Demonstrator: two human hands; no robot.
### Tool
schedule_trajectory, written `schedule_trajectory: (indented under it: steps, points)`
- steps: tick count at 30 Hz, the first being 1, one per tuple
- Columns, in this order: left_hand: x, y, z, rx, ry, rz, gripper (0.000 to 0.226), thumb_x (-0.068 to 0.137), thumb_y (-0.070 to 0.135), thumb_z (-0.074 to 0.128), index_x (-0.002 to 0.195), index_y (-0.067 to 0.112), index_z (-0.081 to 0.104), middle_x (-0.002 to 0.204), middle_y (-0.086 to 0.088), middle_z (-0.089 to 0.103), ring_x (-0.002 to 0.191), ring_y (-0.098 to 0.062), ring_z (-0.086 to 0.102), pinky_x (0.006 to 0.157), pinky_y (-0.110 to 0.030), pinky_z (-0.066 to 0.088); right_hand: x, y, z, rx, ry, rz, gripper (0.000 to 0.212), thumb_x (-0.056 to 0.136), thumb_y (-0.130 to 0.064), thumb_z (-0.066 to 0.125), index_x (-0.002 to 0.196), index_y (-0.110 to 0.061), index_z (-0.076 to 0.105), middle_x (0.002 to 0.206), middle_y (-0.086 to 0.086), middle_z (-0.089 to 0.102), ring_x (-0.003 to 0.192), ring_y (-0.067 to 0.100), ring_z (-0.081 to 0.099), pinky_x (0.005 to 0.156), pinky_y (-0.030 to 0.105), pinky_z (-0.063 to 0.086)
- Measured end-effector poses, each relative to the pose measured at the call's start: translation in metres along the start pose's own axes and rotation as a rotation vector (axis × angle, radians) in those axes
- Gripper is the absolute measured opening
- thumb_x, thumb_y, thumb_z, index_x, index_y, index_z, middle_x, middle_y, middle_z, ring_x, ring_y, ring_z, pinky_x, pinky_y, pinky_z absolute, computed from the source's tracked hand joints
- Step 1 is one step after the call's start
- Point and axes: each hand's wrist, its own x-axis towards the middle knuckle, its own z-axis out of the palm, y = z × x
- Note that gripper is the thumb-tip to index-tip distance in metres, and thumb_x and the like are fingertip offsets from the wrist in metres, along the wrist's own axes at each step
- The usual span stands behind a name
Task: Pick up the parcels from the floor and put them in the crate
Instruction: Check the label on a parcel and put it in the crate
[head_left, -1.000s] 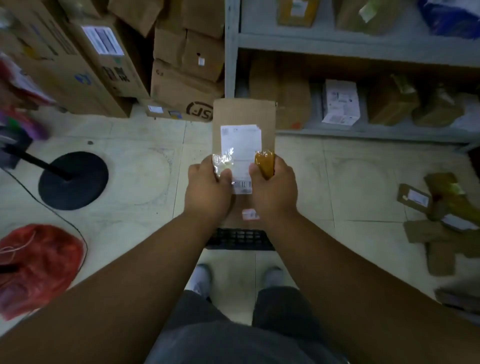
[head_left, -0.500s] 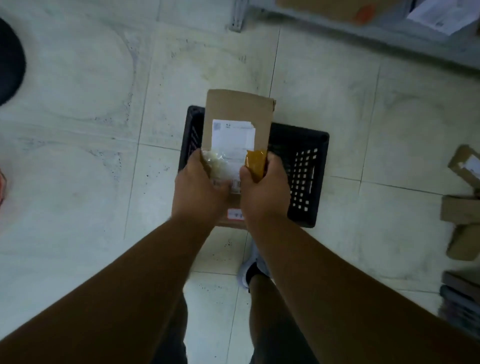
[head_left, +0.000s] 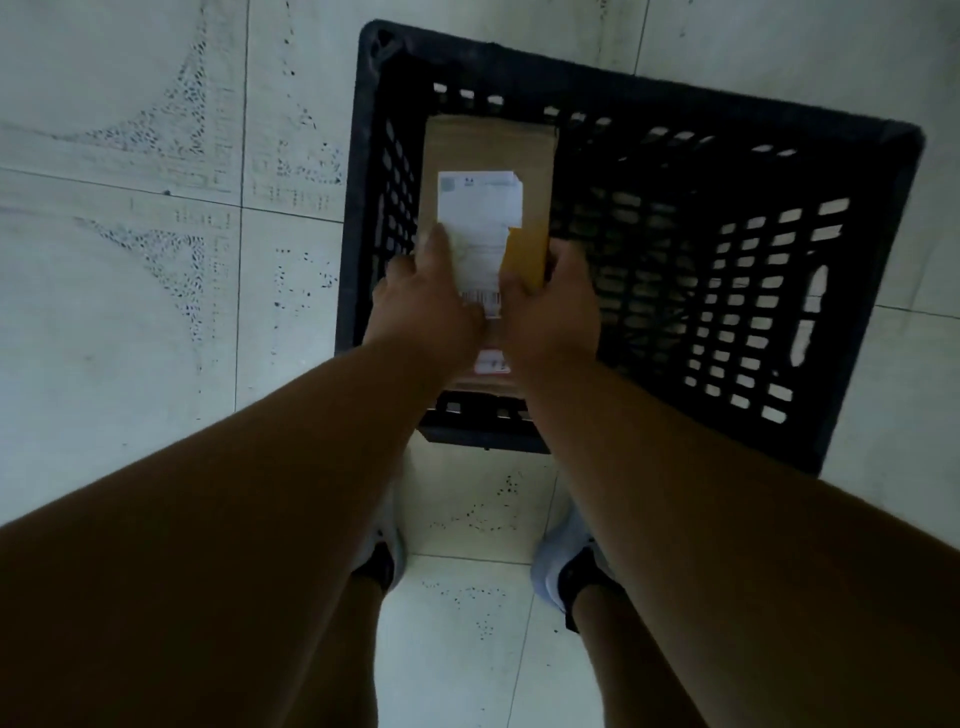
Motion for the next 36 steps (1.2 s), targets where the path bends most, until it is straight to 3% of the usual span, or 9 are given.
schedule_trajectory:
  steps: [9,13,18,20,22,24,28,33,36]
  points:
    - [0.033,-0.020,0.022,0.215,-0.155,-0.046,0.085,0.097,0.035,0.054,0.157,0.023,-0.004,0.160,-0.022,0.004,0.145,-0.044,0.020,0.115,-0.055,0.030,0.040,0.025,0.034,-0.090,-0.172,0.014,0.025,0.092,-0.024,0.067,0.102,-0.016,0.045,0.078,-0.009,0.049,0.068,0.008,0.048,0.056,0.025,0.035]
    - [0.033,-0.020,0.030,0.400,-0.182,-0.069,0.106,0.089,0.028,0.067,0.156,0.026,-0.014,0.160,-0.023,-0.013,0.146,-0.045,0.012,0.113,-0.058,0.032,0.044,0.035,0.030,-0.132,-0.212,-0.070,0.036,0.088,-0.024,0.073,0.112,-0.010,0.050,0.095,-0.002,0.056,0.088,0.016,0.054,0.069,0.025,0.037]
    - [0.023,-0.014,0.035,0.630,-0.113,0.073,0.098,0.090,0.035,0.064,0.157,0.007,-0.002,0.162,-0.016,-0.018,0.150,-0.038,-0.008,0.114,-0.053,0.033,0.049,0.020,0.028,-0.285,-0.314,-0.022,0.047,0.090,-0.026,0.071,0.125,-0.007,0.047,0.120,0.012,0.060,0.109,0.029,0.059,0.083,0.032,0.049]
    - [0.020,-0.008,0.028,0.702,-0.222,0.092,0.094,0.088,0.036,0.066,0.157,0.012,0.007,0.163,-0.016,-0.010,0.150,-0.039,-0.003,0.114,-0.057,0.031,0.041,0.006,0.021,-0.324,-0.328,0.008,0.052,0.090,-0.029,0.070,0.131,-0.008,0.045,0.130,0.014,0.057,0.117,0.030,0.057,0.092,0.034,0.048]
    - [0.006,0.004,0.011,0.718,-0.273,0.171,0.080,0.086,0.037,0.067,0.152,0.019,0.026,0.159,-0.020,0.019,0.144,-0.042,0.023,0.110,-0.058,0.036,0.022,-0.008,0.000,-0.302,-0.267,-0.015,0.054,0.089,-0.032,0.070,0.132,-0.010,0.046,0.130,0.013,0.058,0.117,0.028,0.058,0.095,0.035,0.049]
    - [-0.025,0.024,-0.017,0.628,-0.160,0.239,0.063,0.088,0.028,0.061,0.145,0.014,0.037,0.146,-0.017,0.040,0.132,-0.038,0.041,0.104,-0.054,0.042,-0.006,-0.026,-0.032,-0.269,-0.174,-0.096,0.051,0.090,-0.024,0.065,0.135,-0.011,0.046,0.132,0.012,0.055,0.119,0.025,0.056,0.094,0.032,0.047]
    - [-0.117,0.080,-0.088,0.287,0.075,0.322,0.042,0.096,0.020,0.050,0.137,0.013,0.047,0.139,-0.013,0.050,0.127,-0.032,0.047,0.101,-0.048,0.045,-0.080,-0.074,-0.111,-0.159,-0.030,-0.179,0.046,0.092,-0.019,0.064,0.135,-0.015,0.051,0.132,0.008,0.055,0.118,0.019,0.055,0.090,0.024,0.041]
    - [-0.243,0.138,-0.168,0.099,0.207,0.471,0.026,0.097,0.021,0.042,0.117,0.014,0.058,0.114,-0.008,0.061,0.104,-0.026,0.056,0.083,-0.039,0.047,-0.180,-0.161,-0.214,-0.004,0.093,-0.249,0.037,0.091,-0.017,0.062,0.127,-0.014,0.056,0.120,0.006,0.060,0.109,0.018,0.058,0.094,0.039,0.050]
    - [-0.314,0.171,-0.212,0.027,0.261,0.576,0.021,0.100,0.022,0.042,0.112,0.015,0.058,0.102,0.002,0.057,0.090,-0.015,0.054,0.073,-0.030,0.040,-0.240,-0.210,-0.279,0.005,0.172,-0.333,0.032,0.092,-0.019,0.063,0.123,-0.015,0.056,0.120,0.003,0.058,0.105,0.015,0.057,0.089,0.030,0.048]
